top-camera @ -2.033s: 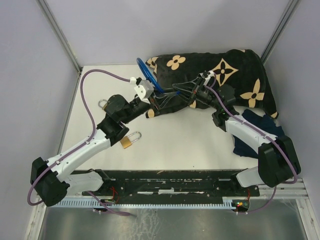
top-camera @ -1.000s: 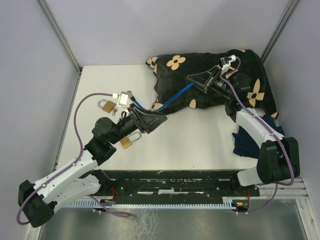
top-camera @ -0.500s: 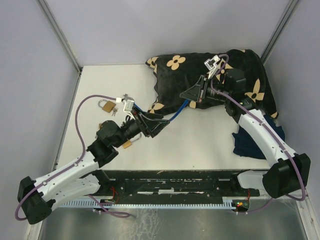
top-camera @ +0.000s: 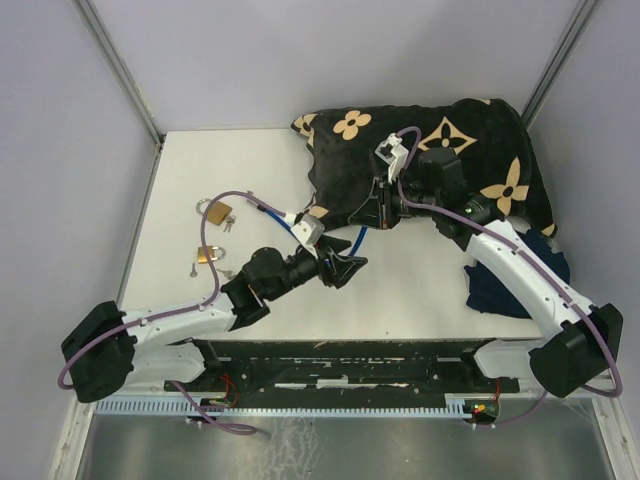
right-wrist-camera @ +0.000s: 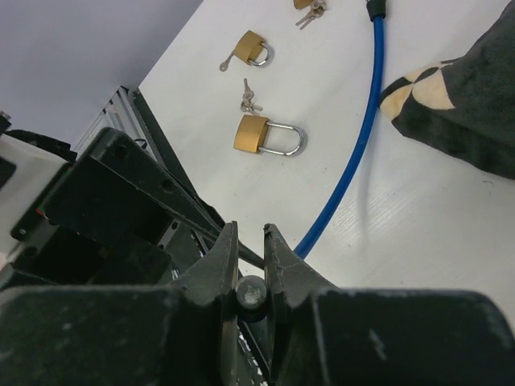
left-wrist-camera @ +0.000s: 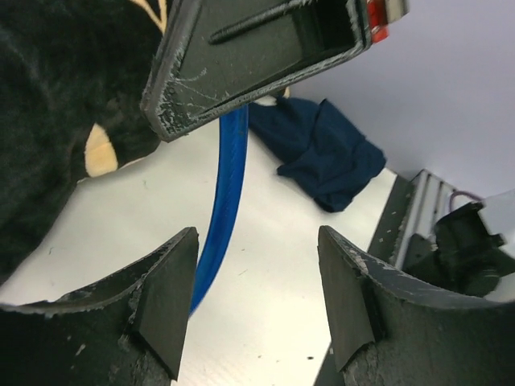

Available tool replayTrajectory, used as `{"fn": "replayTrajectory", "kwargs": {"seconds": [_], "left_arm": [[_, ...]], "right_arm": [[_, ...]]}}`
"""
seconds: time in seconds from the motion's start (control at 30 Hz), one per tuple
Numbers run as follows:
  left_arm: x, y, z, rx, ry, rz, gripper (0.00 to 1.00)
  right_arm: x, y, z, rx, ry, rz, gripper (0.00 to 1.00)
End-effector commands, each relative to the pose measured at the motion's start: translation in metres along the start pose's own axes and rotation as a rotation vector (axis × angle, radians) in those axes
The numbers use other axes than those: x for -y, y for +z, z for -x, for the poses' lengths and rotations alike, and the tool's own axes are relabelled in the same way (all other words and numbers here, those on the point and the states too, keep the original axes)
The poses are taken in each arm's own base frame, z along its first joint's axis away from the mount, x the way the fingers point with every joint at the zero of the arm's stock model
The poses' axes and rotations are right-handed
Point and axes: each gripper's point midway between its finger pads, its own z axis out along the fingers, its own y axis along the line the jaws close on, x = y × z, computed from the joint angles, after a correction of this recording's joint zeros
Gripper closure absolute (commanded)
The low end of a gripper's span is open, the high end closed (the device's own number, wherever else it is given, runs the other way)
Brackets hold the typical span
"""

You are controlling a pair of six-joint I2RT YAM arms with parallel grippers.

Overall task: Lock with the key
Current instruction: Lock the lock.

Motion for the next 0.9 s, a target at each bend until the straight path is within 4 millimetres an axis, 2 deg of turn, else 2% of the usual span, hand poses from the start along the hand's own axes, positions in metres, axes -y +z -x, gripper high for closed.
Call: {"fn": "replayTrajectory", "kwargs": {"seconds": [0.0,0.13,0.23,0.37,0.4,0.47,0.53,0.57,0.73,0.87], "left_arm": [[-0.003,0.02,0.024,0.107,0.104,0.038,0.34],[-0.01,0.03,0.015,0.102,0.1,0.086,0.39],[-0.016,0.033,0.019,0.134,0.088,0.121,0.49],[-0.017,0.036,0.023,0.146,0.078,0.13,0.52],[-0.017,0.036,0.023,0.145,0.078,0.132,0.56],[-0.018,0.038,0.02,0.132,0.078,0.139,0.79],[-0.02,0.039,0.013,0.108,0.081,0.141,0.93],[-0.021,0.038,0.01,0.099,0.082,0.143,0.96],[-0.027,0.017,-0.001,0.083,0.076,0.157,0.97],[-0.022,-0.003,-0.005,0.101,0.04,0.111,0.97]], "right_arm": [[-0.005,0.006,0.01,0.022,-0.039,-0.019,0.99],[-0.006,0.012,0.004,0.001,-0.031,-0.014,0.98],[-0.006,0.015,0.0,-0.014,-0.037,-0.019,0.99],[-0.003,0.018,-0.004,-0.03,-0.051,-0.039,0.98],[-0.003,0.019,-0.005,-0.035,-0.053,-0.037,0.98],[-0.006,0.02,-0.005,-0.041,-0.057,-0.029,0.96],[-0.011,0.019,-0.004,-0.043,-0.061,-0.01,0.91],[-0.014,0.019,-0.004,-0.044,-0.064,0.004,0.88],[-0.034,0.01,0.002,-0.056,-0.109,0.084,0.71],[-0.055,0.001,0.013,-0.07,-0.163,0.156,0.5]]}}
